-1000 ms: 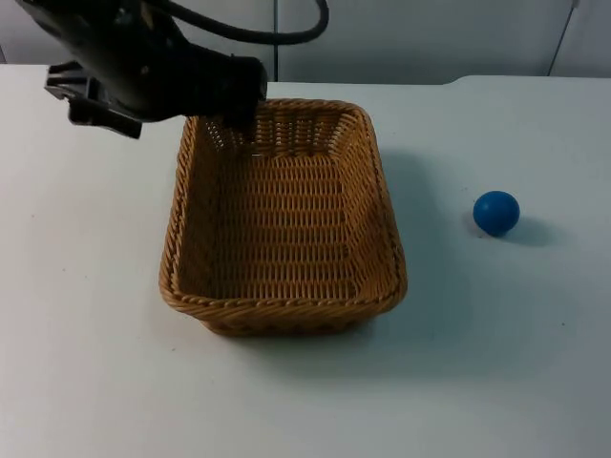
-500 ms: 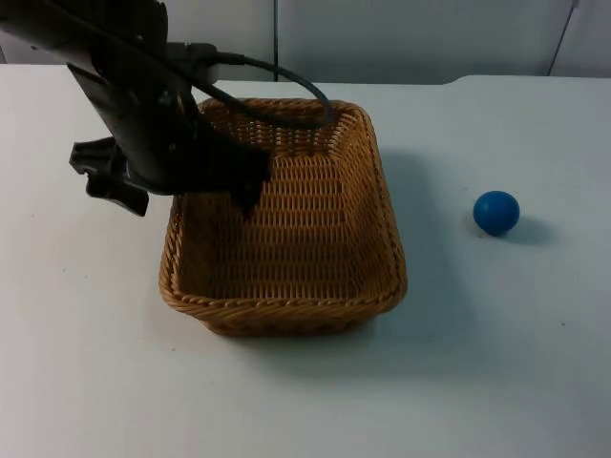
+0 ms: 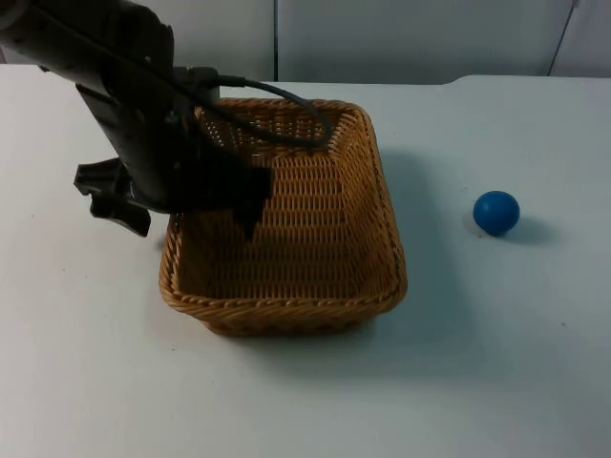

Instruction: Pick up the basket with the left hand and place the ball into the basket with the right hand.

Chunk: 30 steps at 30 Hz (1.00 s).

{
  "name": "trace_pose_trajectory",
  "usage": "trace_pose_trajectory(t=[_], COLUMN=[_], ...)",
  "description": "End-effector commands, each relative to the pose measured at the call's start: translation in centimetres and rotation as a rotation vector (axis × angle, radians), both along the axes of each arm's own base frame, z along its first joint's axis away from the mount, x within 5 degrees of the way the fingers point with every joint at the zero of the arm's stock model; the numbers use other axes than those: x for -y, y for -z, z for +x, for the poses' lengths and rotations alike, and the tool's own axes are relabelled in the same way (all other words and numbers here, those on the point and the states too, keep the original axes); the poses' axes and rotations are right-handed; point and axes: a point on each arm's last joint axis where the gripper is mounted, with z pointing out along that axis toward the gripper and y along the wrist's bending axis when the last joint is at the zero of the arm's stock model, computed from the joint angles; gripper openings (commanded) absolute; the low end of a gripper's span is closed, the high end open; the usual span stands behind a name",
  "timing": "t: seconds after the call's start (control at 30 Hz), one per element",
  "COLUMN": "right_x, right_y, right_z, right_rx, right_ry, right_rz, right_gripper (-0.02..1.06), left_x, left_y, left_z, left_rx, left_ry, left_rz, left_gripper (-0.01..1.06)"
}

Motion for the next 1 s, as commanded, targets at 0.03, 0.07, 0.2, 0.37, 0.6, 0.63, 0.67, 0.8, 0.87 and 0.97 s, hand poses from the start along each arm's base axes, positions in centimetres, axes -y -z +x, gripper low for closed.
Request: trace_pose_trajectory(t=[0.03,0.07,0.2,0.37,0.6,0.63,0.67,0.8,0.87,0.97], right_x=[0.1,0.1,0.1,0.1,0.1,0.1,0.1,0.1,0.1,0.1], right_y=[0.1,0.1,0.1,0.1,0.1,0.1,0.1,0.1,0.1,0.1], right_z=[0.2,0.2,0.2,0.2,0.2,0.2,0.2,0.2,0.2,0.2], right_rx=[-0.006,-0.006,-0.006,-0.006,-0.006,-0.006,-0.006,-0.006,-0.006,-0.006], right_ry=[0.0,0.0,0.0,0.0,0.0,0.0,0.0,0.0,0.0,0.0], right_rz=[-0.01,-0.01,-0.01,-0.01,-0.01,-0.01,-0.01,-0.01,-0.01,-0.01], right_gripper=[1.03,1.03,1.03,1.03,1.03,1.03,1.03,1.03,1.03,1.03], left_x=[0.5,0.5,0.5,0.5,0.4,0.4,0.3,0.3,0.0,-0.3], left_y=[0.1,0.1,0.2,0.2,-0.2,-0.2,-0.6,-3.2,-5.0,-7.1], left_z=[-0.1,-0.1,-0.1,-0.2,-0.5,-0.5,-0.6,-0.7,-0.8,-1.0], left_rx=[-0.008,-0.008,-0.011,-0.022,-0.055,-0.055,-0.054,-0.017,0.014,0.05], left_ry=[-0.001,-0.001,-0.024,-0.043,-0.083,-0.083,-0.078,-0.06,-0.053,-0.035], left_rz=[-0.008,-0.008,-0.015,-0.017,-0.019,-0.019,-0.016,-0.03,-0.044,-0.054], left_gripper=[0.89,0.77,0.45,0.04,0.0,0.0,0.0,0.0,0.0,0.0])
